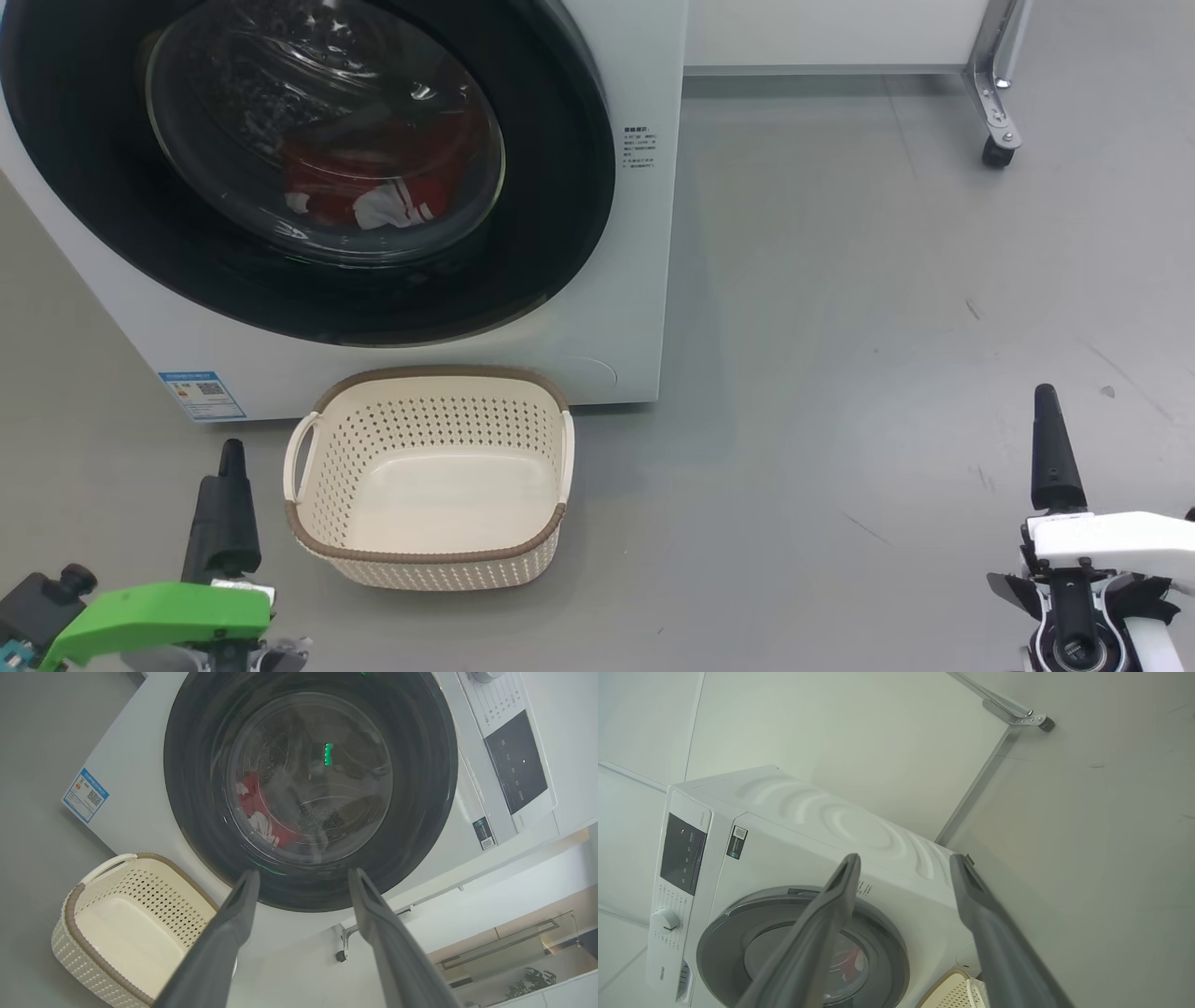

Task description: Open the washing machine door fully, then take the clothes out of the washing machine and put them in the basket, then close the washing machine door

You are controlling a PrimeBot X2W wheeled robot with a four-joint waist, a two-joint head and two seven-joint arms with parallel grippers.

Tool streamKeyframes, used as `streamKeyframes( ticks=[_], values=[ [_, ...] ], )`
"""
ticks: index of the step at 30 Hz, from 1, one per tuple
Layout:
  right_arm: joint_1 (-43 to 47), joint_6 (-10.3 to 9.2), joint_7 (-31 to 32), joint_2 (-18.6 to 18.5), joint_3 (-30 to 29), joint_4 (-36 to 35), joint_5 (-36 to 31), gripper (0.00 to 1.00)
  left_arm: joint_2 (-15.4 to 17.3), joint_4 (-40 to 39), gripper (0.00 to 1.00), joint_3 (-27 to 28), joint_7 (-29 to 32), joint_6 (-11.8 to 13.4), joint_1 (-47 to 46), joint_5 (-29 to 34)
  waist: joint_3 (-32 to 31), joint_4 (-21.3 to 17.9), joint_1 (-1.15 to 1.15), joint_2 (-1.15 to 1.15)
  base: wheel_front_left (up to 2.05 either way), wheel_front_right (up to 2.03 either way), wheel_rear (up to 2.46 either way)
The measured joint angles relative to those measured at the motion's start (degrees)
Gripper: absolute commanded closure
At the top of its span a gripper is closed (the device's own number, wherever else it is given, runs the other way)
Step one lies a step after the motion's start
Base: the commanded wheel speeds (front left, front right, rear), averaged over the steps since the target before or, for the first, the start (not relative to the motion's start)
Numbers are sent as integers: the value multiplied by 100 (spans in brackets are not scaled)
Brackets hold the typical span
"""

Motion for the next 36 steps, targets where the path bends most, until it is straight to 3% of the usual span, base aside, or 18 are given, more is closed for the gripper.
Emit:
streamKeyframes(
  ticks=[20,29,36],
  values=[
    [0,-1,-361,-24,371,-226,-1769,0,26,-253,0,-277,-382,0,5,1870,-7,38,0,0,0,0,0],
    [2,-63,-512,-32,547,-265,-2485,0,41,-269,0,-438,-559,-1,12,3290,-1,56,0,0,0,0,0],
    [4,-269,-690,-38,602,-280,-2981,0,100,-244,0,-662,-711,0,16,4519,0,60,0,0,0,0,0]
  ],
)
